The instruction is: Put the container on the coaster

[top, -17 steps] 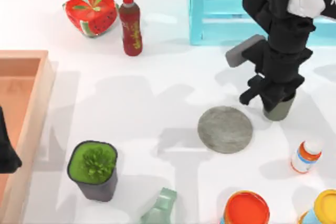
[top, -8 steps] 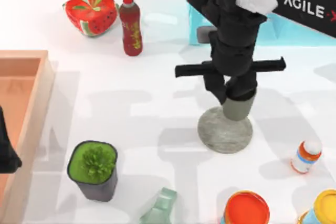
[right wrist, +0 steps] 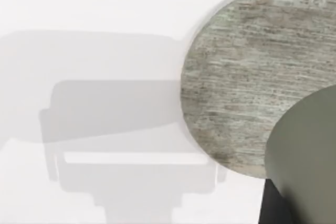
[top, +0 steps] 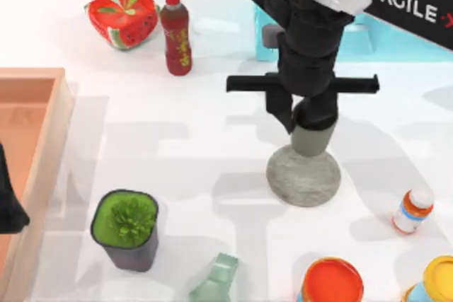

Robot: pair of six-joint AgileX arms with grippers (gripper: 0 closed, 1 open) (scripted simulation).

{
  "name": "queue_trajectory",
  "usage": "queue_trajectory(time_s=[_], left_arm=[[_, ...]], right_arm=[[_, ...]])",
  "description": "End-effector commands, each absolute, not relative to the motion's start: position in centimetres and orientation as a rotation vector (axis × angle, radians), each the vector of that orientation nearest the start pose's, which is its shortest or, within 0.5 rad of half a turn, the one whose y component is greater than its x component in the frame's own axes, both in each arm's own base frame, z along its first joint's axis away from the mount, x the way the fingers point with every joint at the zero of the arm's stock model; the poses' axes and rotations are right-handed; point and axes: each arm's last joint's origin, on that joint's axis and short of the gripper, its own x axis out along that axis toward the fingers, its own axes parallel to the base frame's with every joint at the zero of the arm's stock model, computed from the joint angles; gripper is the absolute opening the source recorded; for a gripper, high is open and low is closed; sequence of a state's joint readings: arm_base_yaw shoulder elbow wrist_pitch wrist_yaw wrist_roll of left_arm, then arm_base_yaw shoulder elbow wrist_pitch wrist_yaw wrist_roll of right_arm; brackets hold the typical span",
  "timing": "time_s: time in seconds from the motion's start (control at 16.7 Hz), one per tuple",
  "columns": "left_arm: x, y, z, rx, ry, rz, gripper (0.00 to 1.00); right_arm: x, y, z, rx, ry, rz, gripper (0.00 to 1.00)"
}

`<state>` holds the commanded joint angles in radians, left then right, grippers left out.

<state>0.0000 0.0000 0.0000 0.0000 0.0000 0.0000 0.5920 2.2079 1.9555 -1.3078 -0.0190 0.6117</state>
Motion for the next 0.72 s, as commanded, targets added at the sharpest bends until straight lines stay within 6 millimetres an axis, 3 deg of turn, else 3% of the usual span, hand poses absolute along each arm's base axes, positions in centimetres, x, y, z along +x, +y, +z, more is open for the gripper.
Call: queue_trajectory(time_s=[0.18,0.72], left_arm=[[10.6,-0.1,16.0,0.000,0.000,0.000,1.00],[10.6,-0.1,16.0,0.000,0.000,0.000,1.00]], right_arm=[[36.0,24.6,20.4,0.030,1.579,0.005,0.00],[35.9,24.1,14.6,0.027,1.574,0.011,0.00]])
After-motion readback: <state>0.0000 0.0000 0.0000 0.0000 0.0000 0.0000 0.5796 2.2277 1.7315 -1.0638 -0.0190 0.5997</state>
